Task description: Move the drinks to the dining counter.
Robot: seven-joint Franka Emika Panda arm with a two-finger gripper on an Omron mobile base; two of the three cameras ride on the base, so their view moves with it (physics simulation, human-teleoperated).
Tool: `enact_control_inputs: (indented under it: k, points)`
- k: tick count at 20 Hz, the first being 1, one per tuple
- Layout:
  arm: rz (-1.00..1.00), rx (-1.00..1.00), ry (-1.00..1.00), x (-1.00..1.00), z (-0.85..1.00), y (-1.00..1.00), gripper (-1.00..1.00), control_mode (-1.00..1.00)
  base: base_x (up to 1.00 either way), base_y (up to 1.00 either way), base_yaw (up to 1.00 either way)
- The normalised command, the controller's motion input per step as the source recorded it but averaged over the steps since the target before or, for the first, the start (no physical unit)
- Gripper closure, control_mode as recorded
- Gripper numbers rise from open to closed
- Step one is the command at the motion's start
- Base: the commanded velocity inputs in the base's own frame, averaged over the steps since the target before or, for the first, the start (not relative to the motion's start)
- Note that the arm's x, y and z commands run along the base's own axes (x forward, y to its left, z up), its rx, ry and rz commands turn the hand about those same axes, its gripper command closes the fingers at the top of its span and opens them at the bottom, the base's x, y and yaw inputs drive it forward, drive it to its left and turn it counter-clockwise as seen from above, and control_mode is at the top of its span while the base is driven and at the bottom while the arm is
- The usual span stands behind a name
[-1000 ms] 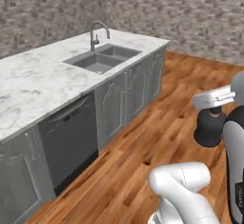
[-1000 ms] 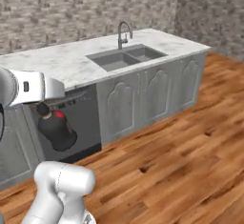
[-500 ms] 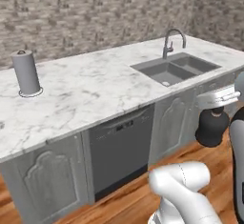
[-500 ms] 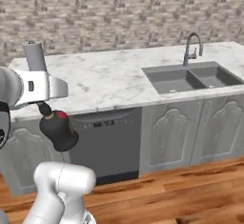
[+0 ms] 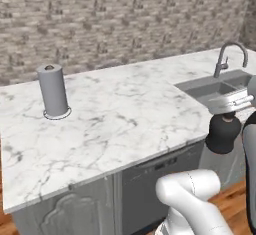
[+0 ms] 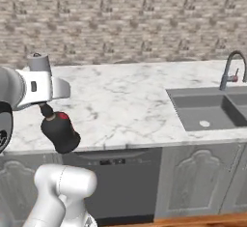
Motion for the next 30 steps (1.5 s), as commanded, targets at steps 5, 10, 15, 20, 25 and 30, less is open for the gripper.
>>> enact_control_inputs:
  k: [5,10,15,20,25,30]
  points:
    - [0.00,0.00,0.00,0.00,0.00,0.00,1.00,1.00,1.00,-0.02,0.25]
    - [0.00,0.00,0.00,0.00,0.00,0.00,1.00,1.00,1.00,-0.02,0.34]
    - [0.00,0.00,0.00,0.00,0.00,0.00,1.00,1.00,1.00,-0.14,0.37]
    - [0.00,0.00,0.00,0.00,0.00,0.00,1.00,1.00,1.00,-0.11,0.35]
    - [0.00,0.00,0.00,0.00,0.00,0.00,1.00,1.00,0.96,-0.15,0.14]
    - [0.00,0.00,0.00,0.00,0.00,0.00,1.00,1.00,1.00,-0.11,0.08]
